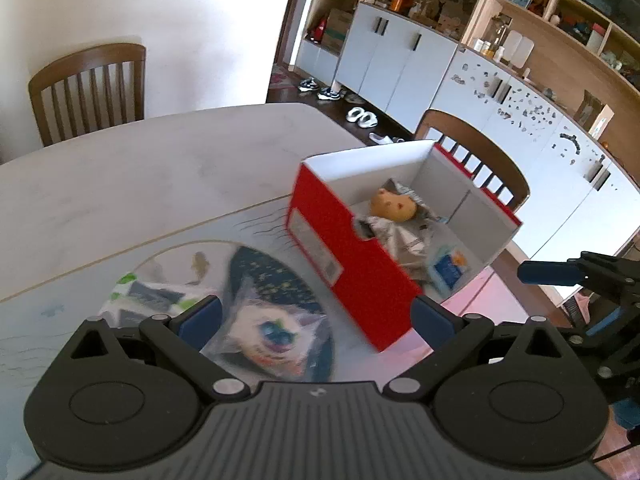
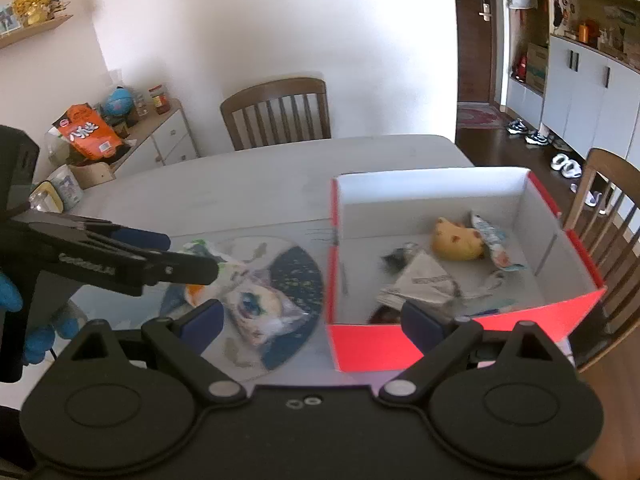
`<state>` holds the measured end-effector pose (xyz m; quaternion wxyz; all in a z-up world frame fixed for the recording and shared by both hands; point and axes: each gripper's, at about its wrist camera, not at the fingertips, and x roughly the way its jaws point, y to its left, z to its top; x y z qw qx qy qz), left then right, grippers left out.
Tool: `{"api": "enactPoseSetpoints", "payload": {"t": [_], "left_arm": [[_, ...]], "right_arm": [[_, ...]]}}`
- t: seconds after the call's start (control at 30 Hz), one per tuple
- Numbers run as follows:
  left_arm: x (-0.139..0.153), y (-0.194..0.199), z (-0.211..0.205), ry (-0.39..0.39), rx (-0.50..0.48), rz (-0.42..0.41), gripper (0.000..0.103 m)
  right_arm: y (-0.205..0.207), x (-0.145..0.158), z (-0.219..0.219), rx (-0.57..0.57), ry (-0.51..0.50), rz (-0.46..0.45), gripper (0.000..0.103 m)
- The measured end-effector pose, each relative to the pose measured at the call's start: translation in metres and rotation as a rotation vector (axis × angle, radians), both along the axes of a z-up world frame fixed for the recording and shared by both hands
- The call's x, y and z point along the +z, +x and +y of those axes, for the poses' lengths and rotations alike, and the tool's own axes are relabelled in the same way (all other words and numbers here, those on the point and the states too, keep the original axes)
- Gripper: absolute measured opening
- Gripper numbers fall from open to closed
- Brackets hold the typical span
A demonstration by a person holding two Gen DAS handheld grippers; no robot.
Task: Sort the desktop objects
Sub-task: 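Move both open tools back from the box to the item pile, then grasp the white tissue pack with the left tool while the right tool grasps the blueberry bread bag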
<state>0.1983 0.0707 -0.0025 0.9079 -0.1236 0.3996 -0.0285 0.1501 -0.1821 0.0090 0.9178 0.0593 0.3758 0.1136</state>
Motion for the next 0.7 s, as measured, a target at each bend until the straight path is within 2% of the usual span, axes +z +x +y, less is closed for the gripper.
{"api": "enactPoseSetpoints", "payload": {"t": [0.43, 0.7], "left_arm": [[-0.020, -0.014, 0.048, 0.025, 0.009, 0.024, 0.101], [-0.038, -0.012, 0.064, 0.041, 0.013, 0.037, 0.101]], "right_arm": [[0.005, -0.011, 0.074, 0.108, -0.038, -0.008, 0.096], [0.020, -0.029, 0.096, 0.151, -0.080, -0.001, 0.096]]}}
